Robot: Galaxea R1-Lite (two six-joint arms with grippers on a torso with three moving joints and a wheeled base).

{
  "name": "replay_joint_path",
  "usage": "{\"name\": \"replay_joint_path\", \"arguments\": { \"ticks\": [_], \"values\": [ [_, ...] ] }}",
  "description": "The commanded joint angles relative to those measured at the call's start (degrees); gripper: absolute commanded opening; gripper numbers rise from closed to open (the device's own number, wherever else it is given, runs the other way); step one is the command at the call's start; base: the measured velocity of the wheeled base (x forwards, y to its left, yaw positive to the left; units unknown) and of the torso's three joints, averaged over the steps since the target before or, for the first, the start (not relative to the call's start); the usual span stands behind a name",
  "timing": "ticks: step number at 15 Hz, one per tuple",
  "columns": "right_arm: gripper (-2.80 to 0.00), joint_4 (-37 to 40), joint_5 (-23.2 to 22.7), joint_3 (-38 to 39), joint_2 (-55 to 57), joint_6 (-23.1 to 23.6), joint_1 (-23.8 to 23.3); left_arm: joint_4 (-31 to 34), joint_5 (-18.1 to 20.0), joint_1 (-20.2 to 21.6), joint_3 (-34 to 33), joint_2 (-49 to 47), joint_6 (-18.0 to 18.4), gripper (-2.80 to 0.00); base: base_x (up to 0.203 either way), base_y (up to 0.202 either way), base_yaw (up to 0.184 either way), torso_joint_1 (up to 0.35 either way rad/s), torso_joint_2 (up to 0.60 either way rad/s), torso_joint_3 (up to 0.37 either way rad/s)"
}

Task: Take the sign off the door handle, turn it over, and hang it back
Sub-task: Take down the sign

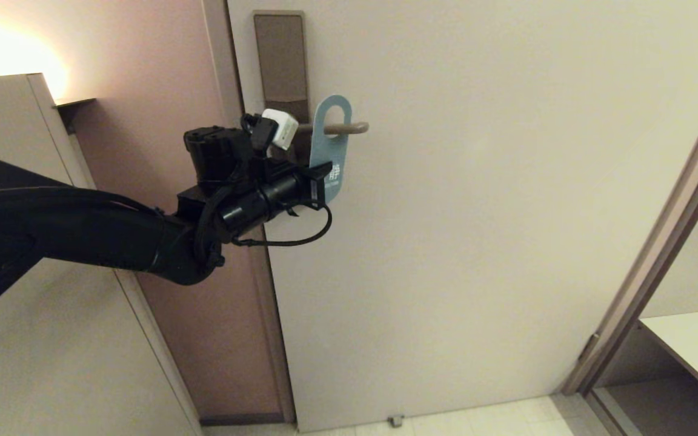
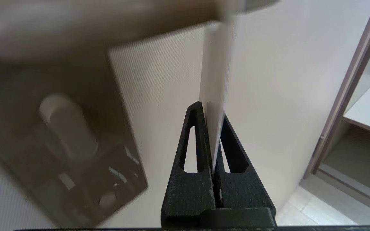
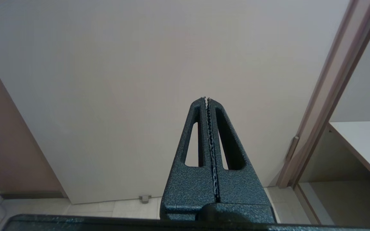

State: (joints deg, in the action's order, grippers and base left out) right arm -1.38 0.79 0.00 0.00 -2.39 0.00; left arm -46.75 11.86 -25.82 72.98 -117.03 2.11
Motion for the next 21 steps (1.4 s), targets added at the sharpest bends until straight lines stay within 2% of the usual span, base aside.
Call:
{"name": "replay_joint_path", "arguments": {
  "ticks": [1,12,21],
  "values": [
    [-2.8,0.0,0.0,0.0,0.0,0.0,0.0,-0.2,0.1,0.0,2.0,-1.9,0.0,-2.8,0.0,0.0,0.0,0.0,0.0,0.0],
    [-2.8,0.0,0.0,0.0,0.0,-0.1,0.0,1.2,0.3,-0.1,9.7,-7.3,-0.2,-2.8,0.0,0.0,0.0,0.0,0.0,0.0],
    [-2.8,0.0,0.0,0.0,0.0,0.0,0.0,1.5,0.3,-1.8,10.0,-7.0,-0.4,-2.8,0.0,0.0,0.0,0.0,0.0,0.0]
  ]
}}
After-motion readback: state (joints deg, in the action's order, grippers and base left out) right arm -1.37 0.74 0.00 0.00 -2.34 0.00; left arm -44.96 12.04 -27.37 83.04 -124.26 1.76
